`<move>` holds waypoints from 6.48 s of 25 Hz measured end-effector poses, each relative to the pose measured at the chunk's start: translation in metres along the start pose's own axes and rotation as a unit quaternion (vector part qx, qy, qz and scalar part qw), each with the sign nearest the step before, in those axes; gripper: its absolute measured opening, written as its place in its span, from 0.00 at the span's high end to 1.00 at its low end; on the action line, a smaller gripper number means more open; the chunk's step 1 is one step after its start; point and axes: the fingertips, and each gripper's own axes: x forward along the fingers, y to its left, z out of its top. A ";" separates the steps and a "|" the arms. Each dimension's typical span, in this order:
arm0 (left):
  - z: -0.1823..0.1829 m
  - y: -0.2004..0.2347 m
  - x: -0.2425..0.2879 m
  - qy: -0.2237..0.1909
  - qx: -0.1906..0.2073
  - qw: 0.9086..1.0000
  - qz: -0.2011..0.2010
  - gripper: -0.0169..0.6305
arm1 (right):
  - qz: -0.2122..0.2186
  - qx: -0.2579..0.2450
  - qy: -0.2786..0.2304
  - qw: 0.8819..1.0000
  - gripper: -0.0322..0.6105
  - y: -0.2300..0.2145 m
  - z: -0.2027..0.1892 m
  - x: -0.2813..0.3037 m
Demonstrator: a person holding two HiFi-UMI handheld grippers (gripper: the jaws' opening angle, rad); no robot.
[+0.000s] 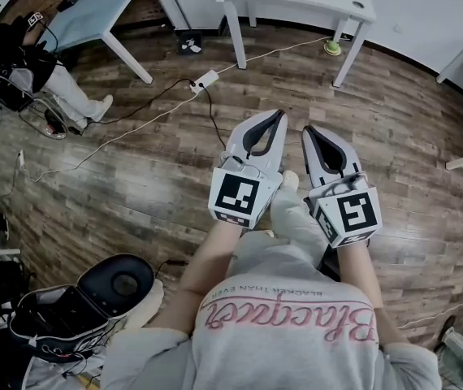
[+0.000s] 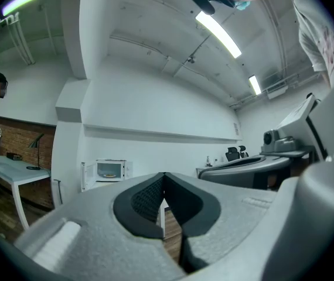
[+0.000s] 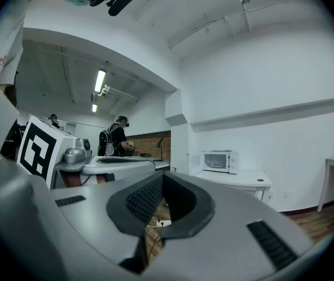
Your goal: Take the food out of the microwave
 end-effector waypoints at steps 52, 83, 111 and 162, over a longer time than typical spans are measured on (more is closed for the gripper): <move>-0.031 0.242 0.369 -0.004 -0.019 0.999 0.044 0.96 | 0.049 -0.033 0.020 0.998 0.93 -0.270 0.006 0.358; -0.064 0.418 0.583 0.019 -0.037 0.999 -0.014 0.96 | -0.009 -0.029 0.052 0.998 0.94 -0.398 0.006 0.585; -0.139 0.525 0.775 0.102 -0.118 0.984 0.086 0.69 | 0.065 -0.020 0.059 0.996 0.94 -0.560 -0.006 0.749; -0.339 0.637 0.852 0.166 -0.623 0.711 0.281 0.49 | 0.096 -0.013 0.174 0.980 0.93 -0.595 -0.092 0.844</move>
